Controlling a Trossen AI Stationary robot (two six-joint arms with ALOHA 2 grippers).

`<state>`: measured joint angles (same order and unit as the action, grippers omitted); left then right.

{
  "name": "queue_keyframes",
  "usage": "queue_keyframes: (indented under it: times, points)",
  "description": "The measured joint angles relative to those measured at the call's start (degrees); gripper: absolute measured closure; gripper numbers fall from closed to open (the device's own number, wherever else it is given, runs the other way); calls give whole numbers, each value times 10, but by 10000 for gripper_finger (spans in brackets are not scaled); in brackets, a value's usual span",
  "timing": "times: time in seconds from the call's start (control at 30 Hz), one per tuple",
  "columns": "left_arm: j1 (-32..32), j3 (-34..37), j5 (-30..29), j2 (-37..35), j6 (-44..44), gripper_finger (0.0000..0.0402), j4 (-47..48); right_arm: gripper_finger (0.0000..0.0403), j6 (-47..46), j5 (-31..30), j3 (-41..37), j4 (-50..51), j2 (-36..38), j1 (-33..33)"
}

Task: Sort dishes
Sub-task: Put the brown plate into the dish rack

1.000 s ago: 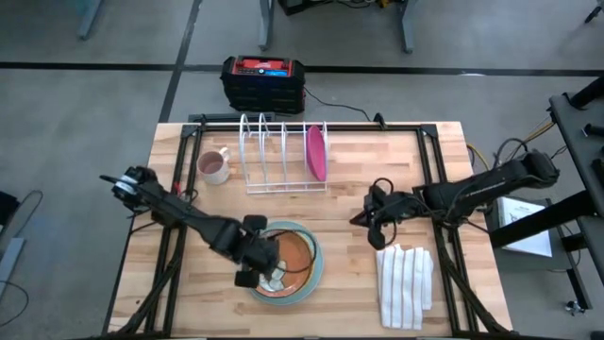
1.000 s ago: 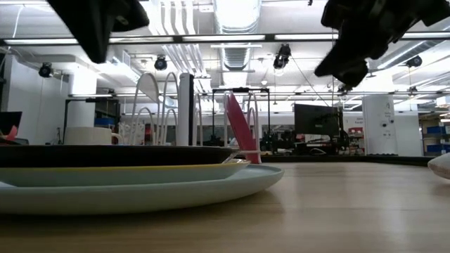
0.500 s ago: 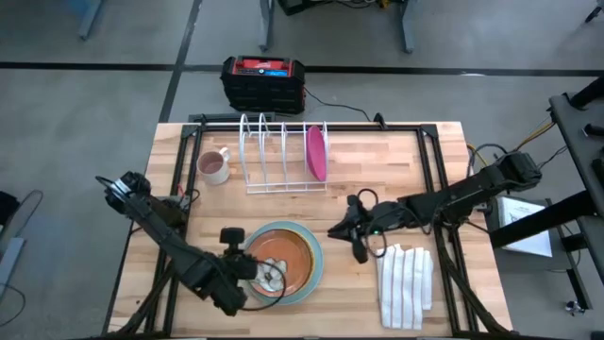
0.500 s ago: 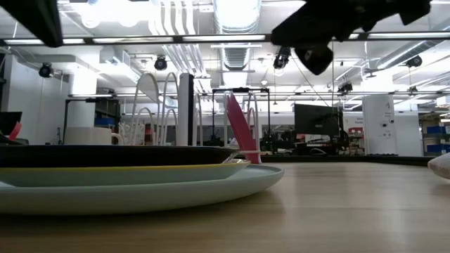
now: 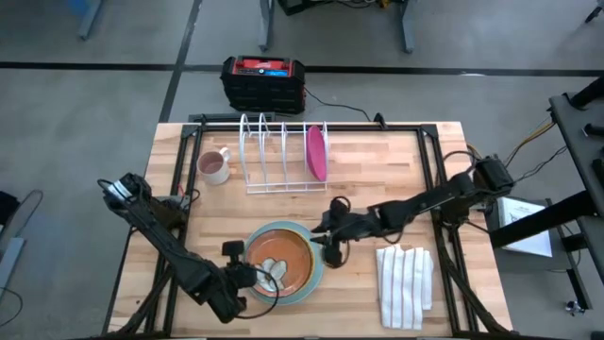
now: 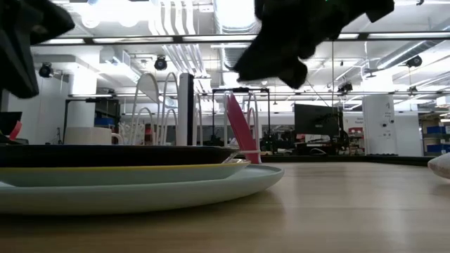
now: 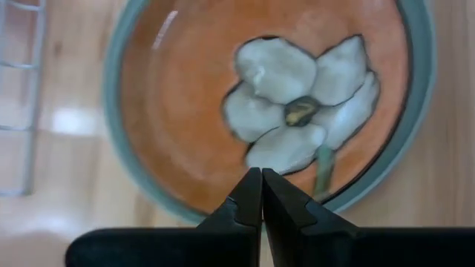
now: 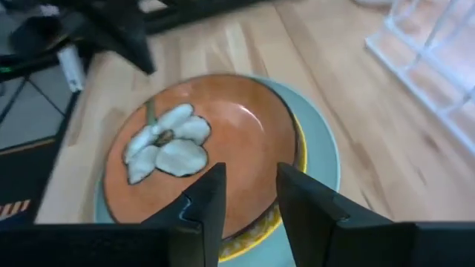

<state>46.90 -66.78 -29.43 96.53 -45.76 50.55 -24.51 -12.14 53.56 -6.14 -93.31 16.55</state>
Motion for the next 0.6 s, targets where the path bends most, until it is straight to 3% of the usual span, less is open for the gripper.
queue_keyframes:
  times: [0.23,0.6]
  points:
    - [2,57,0,1,-3,402,-104,271,-34,0,82,109,-83,-3]
    - [2,77,15,43,-36,401,-122,226,-50,11,165,182,-176,-30]
